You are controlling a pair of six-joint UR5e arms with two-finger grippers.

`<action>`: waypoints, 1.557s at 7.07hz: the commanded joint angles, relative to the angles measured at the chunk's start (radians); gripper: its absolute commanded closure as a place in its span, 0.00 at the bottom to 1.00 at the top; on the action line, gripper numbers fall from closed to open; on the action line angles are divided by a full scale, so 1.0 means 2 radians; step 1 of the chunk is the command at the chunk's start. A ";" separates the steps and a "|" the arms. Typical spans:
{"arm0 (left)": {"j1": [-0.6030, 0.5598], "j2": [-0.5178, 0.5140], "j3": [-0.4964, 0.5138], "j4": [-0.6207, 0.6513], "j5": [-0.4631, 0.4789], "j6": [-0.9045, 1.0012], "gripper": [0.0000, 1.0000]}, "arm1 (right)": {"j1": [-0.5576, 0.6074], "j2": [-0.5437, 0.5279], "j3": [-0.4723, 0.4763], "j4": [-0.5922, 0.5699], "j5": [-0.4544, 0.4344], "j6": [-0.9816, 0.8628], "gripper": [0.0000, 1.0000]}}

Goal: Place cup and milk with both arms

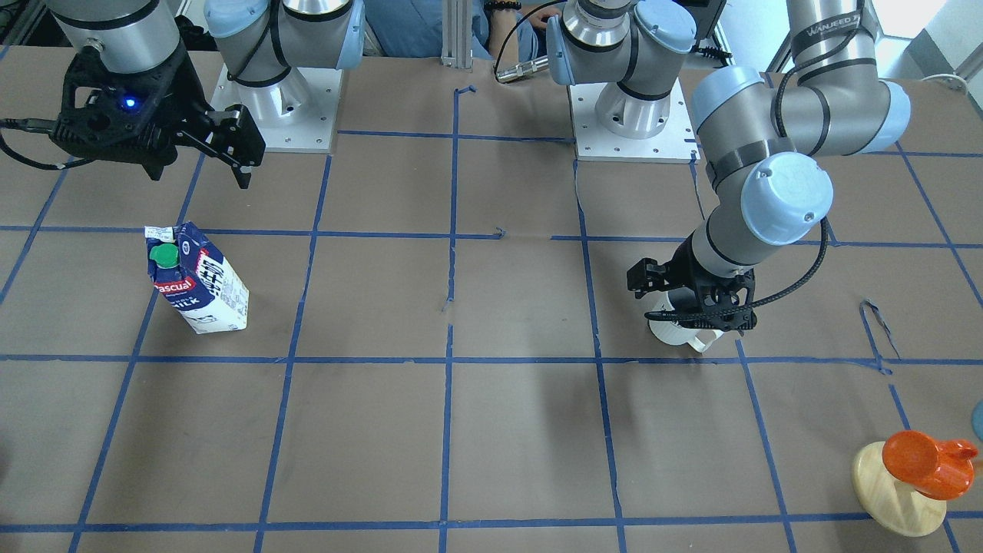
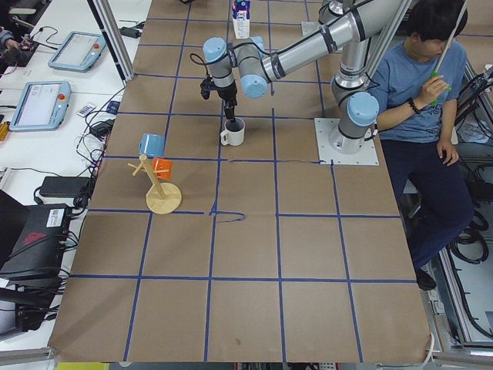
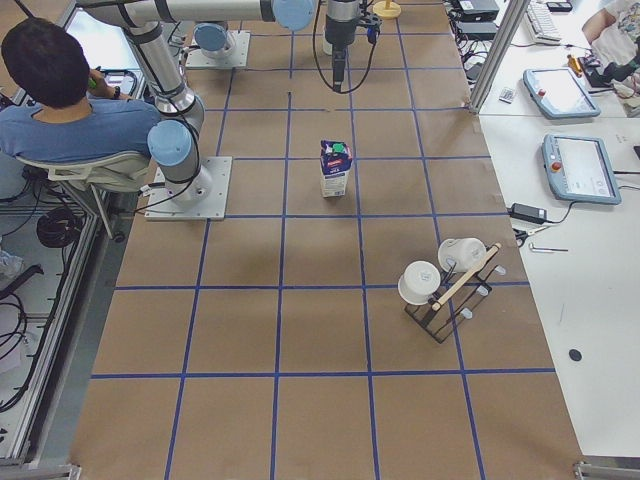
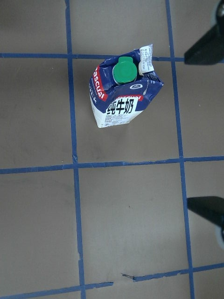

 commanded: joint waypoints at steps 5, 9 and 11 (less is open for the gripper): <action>0.000 -0.014 0.012 0.019 0.005 -0.006 1.00 | 0.000 0.000 0.000 0.005 0.031 -0.007 0.00; -0.083 -0.015 0.082 0.000 -0.031 -0.202 1.00 | 0.001 0.001 0.004 0.007 0.004 0.000 0.00; -0.160 -0.016 0.082 -0.001 -0.063 -0.297 1.00 | 0.001 0.002 0.007 0.009 0.005 0.000 0.00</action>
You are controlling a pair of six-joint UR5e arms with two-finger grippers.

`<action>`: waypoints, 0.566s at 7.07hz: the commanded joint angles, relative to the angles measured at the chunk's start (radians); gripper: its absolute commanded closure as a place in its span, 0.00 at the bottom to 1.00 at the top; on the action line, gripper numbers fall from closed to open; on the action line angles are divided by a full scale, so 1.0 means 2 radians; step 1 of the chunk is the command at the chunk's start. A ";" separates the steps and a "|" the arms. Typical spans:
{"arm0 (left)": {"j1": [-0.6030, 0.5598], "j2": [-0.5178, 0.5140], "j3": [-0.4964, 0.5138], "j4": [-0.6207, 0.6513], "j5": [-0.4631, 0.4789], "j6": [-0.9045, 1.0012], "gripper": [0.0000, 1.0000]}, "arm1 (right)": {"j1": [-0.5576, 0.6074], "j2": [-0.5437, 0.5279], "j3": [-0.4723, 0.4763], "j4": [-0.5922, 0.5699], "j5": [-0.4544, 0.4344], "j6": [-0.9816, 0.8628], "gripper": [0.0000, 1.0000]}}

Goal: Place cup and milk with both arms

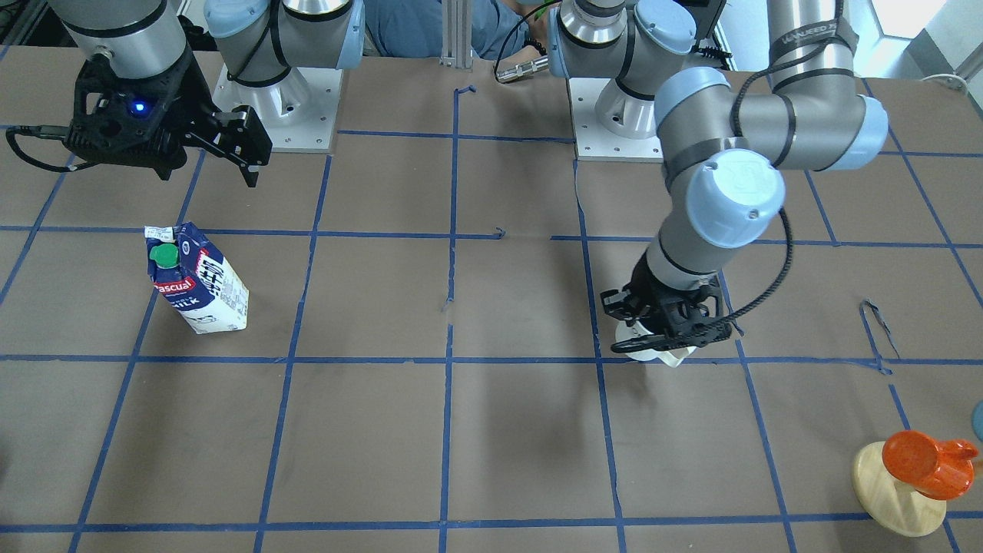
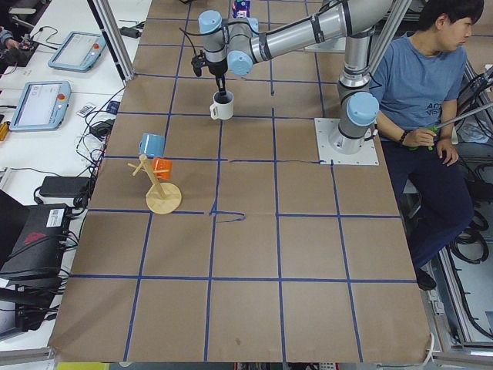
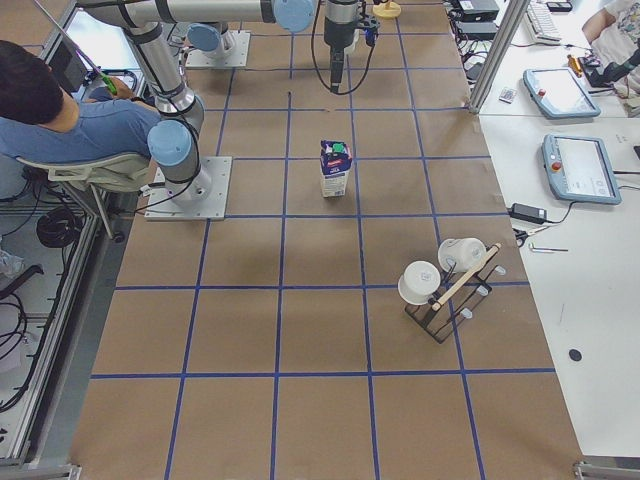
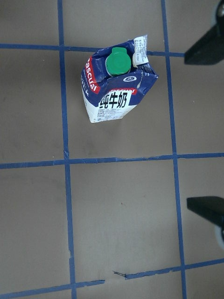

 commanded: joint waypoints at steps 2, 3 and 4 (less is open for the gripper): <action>-0.113 -0.008 0.006 0.009 -0.042 -0.203 1.00 | -0.002 0.002 0.001 0.000 0.000 -0.005 0.00; -0.136 -0.021 0.004 0.031 -0.067 -0.317 1.00 | -0.003 0.002 0.001 -0.001 -0.001 -0.006 0.00; -0.161 -0.034 0.005 0.051 -0.068 -0.370 1.00 | -0.005 0.002 0.001 -0.001 -0.001 -0.007 0.00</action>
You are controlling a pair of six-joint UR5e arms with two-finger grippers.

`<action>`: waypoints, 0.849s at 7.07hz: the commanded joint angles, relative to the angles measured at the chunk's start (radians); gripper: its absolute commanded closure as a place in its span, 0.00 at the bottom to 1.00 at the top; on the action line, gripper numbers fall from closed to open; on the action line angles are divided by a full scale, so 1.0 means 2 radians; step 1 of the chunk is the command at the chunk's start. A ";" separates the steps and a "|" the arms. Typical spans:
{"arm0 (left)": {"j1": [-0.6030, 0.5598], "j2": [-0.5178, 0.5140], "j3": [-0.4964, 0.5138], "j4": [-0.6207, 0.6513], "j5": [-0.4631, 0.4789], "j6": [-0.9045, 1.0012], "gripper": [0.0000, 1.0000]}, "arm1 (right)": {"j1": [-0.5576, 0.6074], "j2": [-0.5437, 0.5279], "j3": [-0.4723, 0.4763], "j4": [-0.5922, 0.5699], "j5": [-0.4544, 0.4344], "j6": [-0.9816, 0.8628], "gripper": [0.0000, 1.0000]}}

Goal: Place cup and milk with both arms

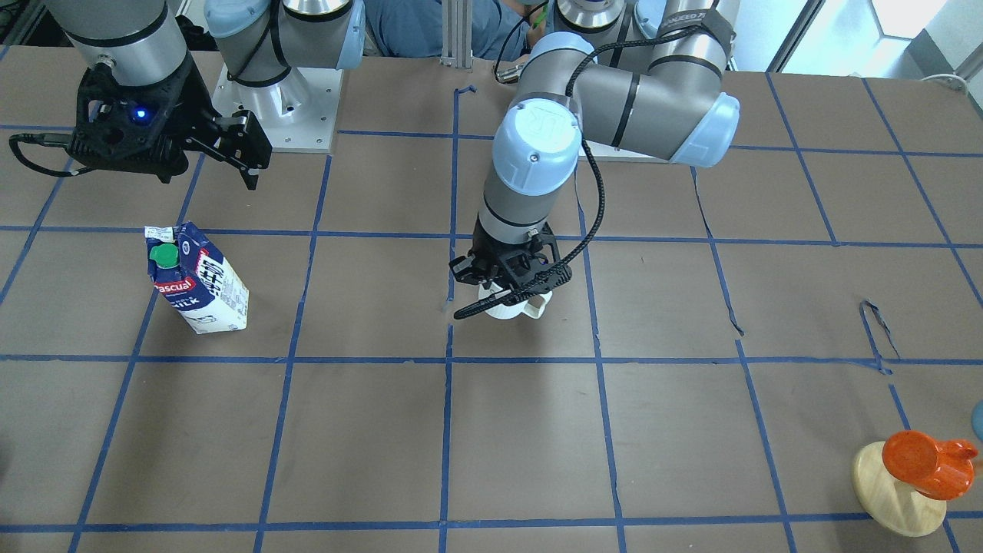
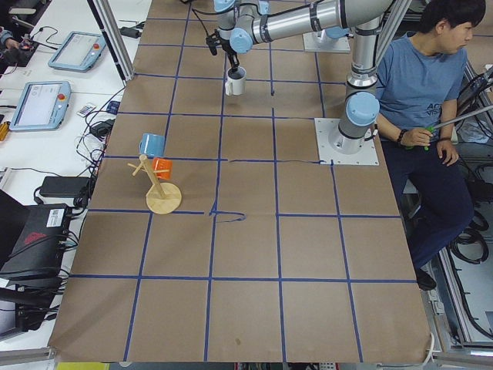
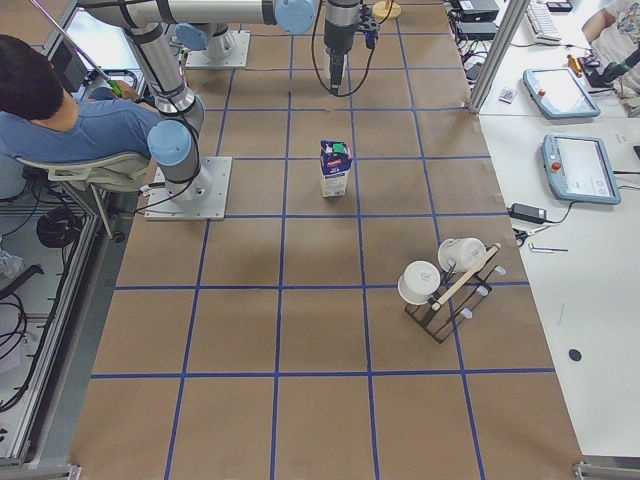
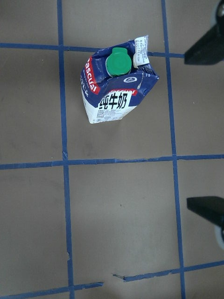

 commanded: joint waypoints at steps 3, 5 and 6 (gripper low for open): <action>-0.065 -0.058 0.014 0.046 -0.017 -0.130 1.00 | -0.004 0.001 0.000 -0.001 0.000 -0.001 0.00; -0.065 -0.069 0.034 0.045 -0.008 -0.131 0.01 | -0.006 0.001 0.000 -0.001 -0.002 -0.004 0.00; -0.060 -0.053 0.043 0.043 -0.007 -0.132 0.00 | -0.007 0.002 0.001 -0.003 -0.003 -0.016 0.00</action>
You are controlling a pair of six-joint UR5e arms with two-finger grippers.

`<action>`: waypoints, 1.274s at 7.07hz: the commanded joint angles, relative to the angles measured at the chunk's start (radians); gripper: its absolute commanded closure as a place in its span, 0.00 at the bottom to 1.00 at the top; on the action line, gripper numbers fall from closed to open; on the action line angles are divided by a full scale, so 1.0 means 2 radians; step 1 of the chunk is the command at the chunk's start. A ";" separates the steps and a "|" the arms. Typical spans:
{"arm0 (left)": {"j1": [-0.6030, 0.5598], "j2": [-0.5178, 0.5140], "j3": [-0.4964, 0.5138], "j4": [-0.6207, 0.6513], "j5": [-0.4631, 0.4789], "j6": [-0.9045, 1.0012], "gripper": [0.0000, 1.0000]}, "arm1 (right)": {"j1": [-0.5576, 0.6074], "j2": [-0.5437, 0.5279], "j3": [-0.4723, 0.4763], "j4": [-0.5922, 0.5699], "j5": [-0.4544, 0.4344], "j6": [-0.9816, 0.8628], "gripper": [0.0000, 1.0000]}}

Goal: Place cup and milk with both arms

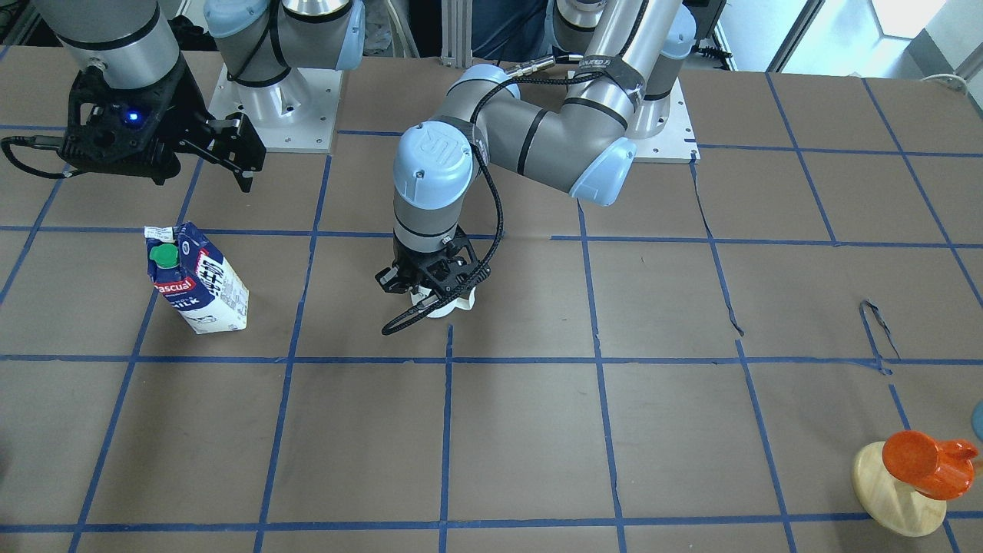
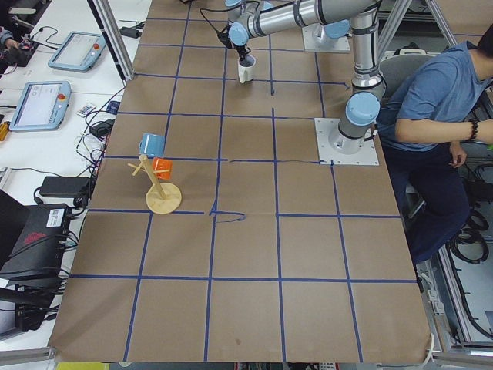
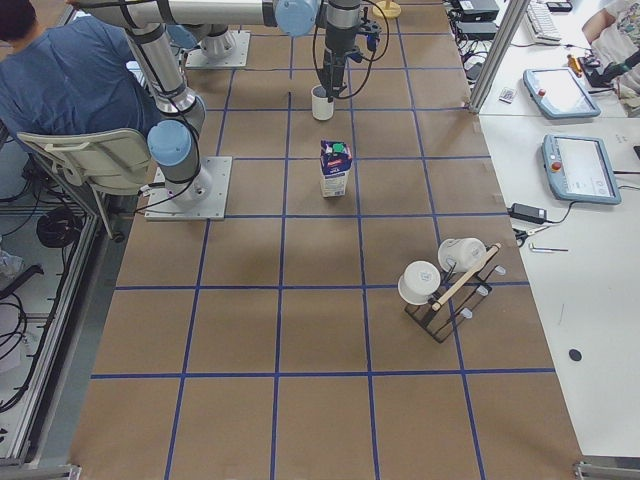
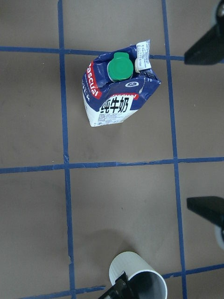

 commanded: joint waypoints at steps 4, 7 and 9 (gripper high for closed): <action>0.082 0.058 0.112 -0.121 0.000 0.143 0.00 | -0.045 0.032 0.001 -0.010 0.001 -0.068 0.00; 0.153 0.123 0.164 -0.270 0.008 0.385 0.00 | -0.051 0.062 0.002 -0.073 0.001 -0.114 0.00; 0.186 0.176 0.105 -0.273 0.046 0.485 0.00 | -0.060 0.071 0.022 -0.074 0.002 -0.128 0.00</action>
